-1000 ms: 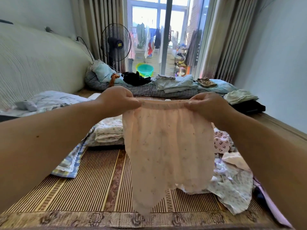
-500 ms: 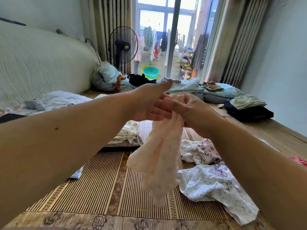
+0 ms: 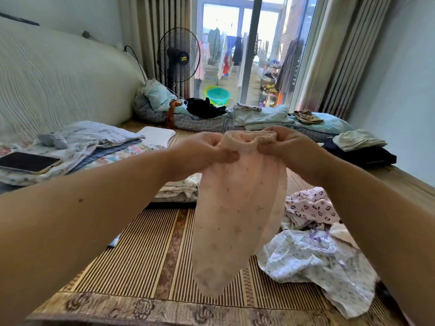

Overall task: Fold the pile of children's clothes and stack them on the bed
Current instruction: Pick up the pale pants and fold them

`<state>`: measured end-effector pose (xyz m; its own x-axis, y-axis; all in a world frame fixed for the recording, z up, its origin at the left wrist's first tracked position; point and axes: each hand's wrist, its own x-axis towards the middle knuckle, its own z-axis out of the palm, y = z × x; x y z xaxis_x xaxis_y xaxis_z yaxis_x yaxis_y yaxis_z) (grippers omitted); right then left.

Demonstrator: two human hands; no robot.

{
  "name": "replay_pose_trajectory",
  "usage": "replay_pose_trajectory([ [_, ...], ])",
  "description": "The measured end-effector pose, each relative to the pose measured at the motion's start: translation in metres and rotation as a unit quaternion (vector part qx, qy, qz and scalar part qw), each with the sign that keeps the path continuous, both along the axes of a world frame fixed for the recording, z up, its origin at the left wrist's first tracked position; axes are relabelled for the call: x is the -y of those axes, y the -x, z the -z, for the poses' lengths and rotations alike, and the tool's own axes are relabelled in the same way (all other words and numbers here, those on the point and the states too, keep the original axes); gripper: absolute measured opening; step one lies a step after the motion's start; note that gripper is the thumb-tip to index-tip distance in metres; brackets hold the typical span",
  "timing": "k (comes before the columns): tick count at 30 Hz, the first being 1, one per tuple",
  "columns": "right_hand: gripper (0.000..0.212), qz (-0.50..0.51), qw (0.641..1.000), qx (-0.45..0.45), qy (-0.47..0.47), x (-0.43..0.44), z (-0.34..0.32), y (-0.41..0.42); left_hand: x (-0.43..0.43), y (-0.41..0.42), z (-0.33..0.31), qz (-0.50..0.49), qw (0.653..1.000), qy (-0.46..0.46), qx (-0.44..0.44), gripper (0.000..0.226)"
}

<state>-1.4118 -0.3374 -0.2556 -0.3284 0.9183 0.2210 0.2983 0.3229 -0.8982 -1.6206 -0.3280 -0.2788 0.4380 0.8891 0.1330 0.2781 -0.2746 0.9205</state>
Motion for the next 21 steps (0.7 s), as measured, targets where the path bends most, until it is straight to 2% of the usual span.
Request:
replay_pose_trajectory([
  [2, 0.012, 0.032, 0.998, 0.048, -0.023, -0.005, -0.002, 0.000, -0.002, -0.005, -0.001, -0.063, 0.988, -0.089, -0.108, 0.018],
  [3, 0.013, 0.028, 0.999, 0.034, -0.004, -0.008, -0.001, -0.001, -0.004, -0.007, 0.000, -0.089, 0.975, -0.130, -0.155, 0.015],
  [4, 0.013, 0.018, 0.999, 0.005, 0.027, -0.011, 0.000, -0.002, -0.006, -0.008, 0.000, -0.118, 0.967, -0.161, -0.162, 0.017],
  [6, 0.022, 0.005, 0.995, -0.063, 0.083, -0.017, 0.002, -0.003, -0.012, -0.005, 0.005, -0.147, 0.971, -0.168, -0.089, 0.024],
  [7, 0.030, -0.004, 0.990, -0.095, 0.105, -0.019, 0.003, -0.003, -0.014, -0.003, 0.009, -0.112, 0.982, -0.145, -0.036, 0.026],
  [9, 0.039, -0.031, 0.982, -0.127, 0.134, -0.025, 0.006, -0.004, -0.016, 0.003, 0.019, 0.005, 0.997, -0.062, 0.049, 0.052],
  [10, 0.039, -0.038, 0.983, -0.116, 0.136, -0.029, 0.007, -0.004, -0.017, 0.004, 0.025, 0.040, 0.996, -0.029, 0.074, 0.062],
  [12, 0.033, -0.033, 0.993, -0.039, 0.110, -0.035, 0.009, -0.004, -0.018, 0.001, 0.030, 0.021, 0.997, -0.037, 0.070, 0.061],
  [15, 0.012, 0.010, 0.996, 0.075, 0.057, -0.047, 0.014, 0.004, -0.032, -0.006, 0.027, -0.097, 0.992, -0.084, -0.017, 0.036],
  [18, 0.016, 0.105, 0.974, 0.200, -0.023, -0.072, 0.021, 0.012, -0.051, -0.010, 0.022, -0.168, 0.974, -0.082, -0.124, 0.016],
  [21, 0.017, 0.149, 0.963, 0.215, -0.069, -0.093, 0.022, 0.017, -0.070, -0.015, 0.013, -0.225, 0.952, -0.131, -0.160, 0.018],
])
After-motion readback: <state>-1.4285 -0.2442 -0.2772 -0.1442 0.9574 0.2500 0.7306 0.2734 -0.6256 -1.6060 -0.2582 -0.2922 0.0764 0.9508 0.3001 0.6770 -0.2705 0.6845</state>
